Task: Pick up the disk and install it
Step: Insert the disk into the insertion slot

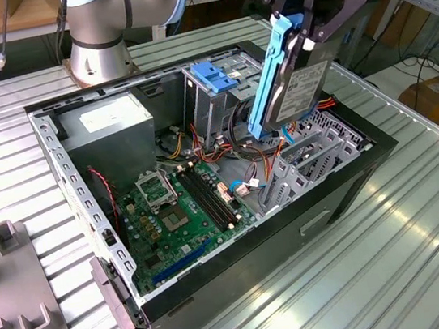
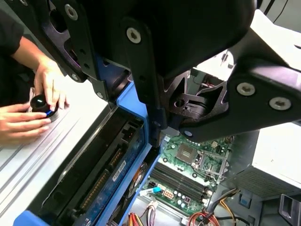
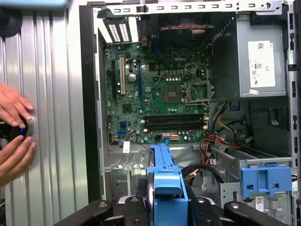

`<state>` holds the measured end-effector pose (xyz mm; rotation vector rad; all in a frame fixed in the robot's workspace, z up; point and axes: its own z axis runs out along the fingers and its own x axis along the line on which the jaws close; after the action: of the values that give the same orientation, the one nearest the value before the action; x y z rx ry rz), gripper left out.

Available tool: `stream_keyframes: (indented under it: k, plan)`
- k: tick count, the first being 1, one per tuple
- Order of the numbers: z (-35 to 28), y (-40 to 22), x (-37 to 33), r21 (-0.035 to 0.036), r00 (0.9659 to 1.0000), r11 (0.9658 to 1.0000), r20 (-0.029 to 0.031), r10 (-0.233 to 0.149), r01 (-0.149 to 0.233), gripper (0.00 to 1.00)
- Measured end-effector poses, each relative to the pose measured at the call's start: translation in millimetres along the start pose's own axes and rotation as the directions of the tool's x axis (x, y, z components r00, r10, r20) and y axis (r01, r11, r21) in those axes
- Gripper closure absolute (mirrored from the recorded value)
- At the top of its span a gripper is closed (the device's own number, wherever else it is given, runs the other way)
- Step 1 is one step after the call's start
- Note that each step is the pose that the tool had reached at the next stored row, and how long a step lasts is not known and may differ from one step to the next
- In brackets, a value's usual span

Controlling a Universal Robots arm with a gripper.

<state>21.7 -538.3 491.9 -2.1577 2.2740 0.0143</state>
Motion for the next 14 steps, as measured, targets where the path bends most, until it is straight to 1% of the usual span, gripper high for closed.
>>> stream_keyframes:
  k: [3, 4, 5, 6, 8, 10, 13, 14]
  plan:
    - [1.4, -6.5, 1.1, 0.0007, 1.0000, 1.0000, -0.0004, 0.000, 0.000, 0.63]
    - [2.2, -11.5, 1.0, 0.0010, 1.0000, 1.0000, -0.0005, 0.000, 0.000, 0.63]
    - [3.4, -17.9, 0.9, 0.0012, 1.0000, 1.0000, -0.0005, 0.000, 0.000, 0.63]
    - [5.1, -22.6, 1.6, 0.0014, 1.0000, 1.0000, -0.0009, 0.000, 0.000, 0.63]
    - [8.1, -25.8, 4.3, 0.0016, 1.0000, 1.0000, -0.0010, 0.000, 0.000, 0.63]
    - [12.6, -28.2, 10.0, 0.0016, 1.0000, 1.0000, -0.0009, 0.000, 0.000, 0.63]
    - [18.8, -31.8, 16.3, 0.0016, 1.0000, 1.0000, -0.0007, 0.000, 0.000, 0.63]
    - [20.4, -33.5, 16.8, 0.0016, 1.0000, 1.0000, -0.0008, 0.000, 0.000, 0.63]
